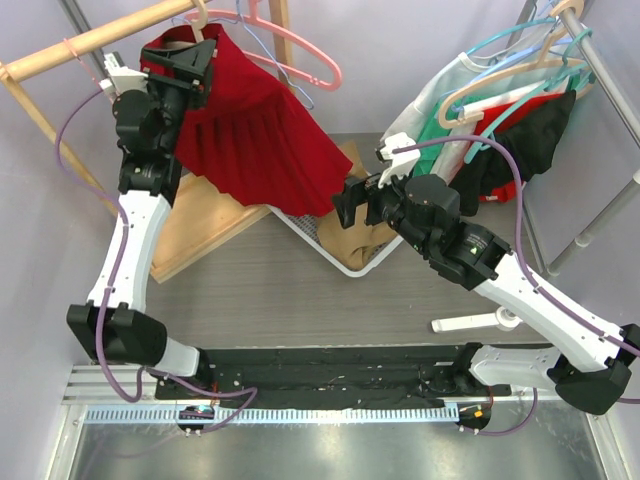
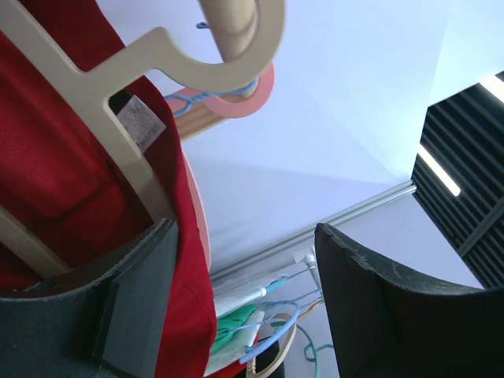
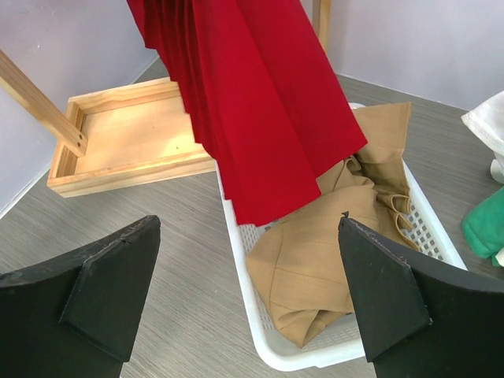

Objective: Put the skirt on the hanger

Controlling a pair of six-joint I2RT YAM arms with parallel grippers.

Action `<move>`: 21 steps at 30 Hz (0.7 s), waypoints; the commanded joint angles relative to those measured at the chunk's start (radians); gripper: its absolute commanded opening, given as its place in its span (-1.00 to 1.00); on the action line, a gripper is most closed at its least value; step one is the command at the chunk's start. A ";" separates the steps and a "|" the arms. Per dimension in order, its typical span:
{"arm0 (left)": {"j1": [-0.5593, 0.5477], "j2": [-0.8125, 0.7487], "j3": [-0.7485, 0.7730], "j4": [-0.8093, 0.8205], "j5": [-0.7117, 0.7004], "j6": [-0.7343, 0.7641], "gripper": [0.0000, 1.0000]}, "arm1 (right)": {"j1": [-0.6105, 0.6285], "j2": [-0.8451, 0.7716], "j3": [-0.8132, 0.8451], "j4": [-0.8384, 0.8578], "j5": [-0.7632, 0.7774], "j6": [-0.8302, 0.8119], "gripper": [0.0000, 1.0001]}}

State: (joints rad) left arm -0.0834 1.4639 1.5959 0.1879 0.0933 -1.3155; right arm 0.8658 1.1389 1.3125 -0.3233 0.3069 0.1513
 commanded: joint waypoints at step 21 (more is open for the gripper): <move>-0.269 -0.355 -0.204 -0.439 0.178 0.596 0.46 | -0.182 0.171 -0.097 -0.060 -0.031 0.103 0.99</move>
State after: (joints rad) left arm -0.2962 1.1908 1.5326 -0.1616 0.1501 -0.8452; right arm 0.6819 1.2602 1.2526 -0.3424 0.3519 0.2611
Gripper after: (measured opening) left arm 0.731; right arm 0.996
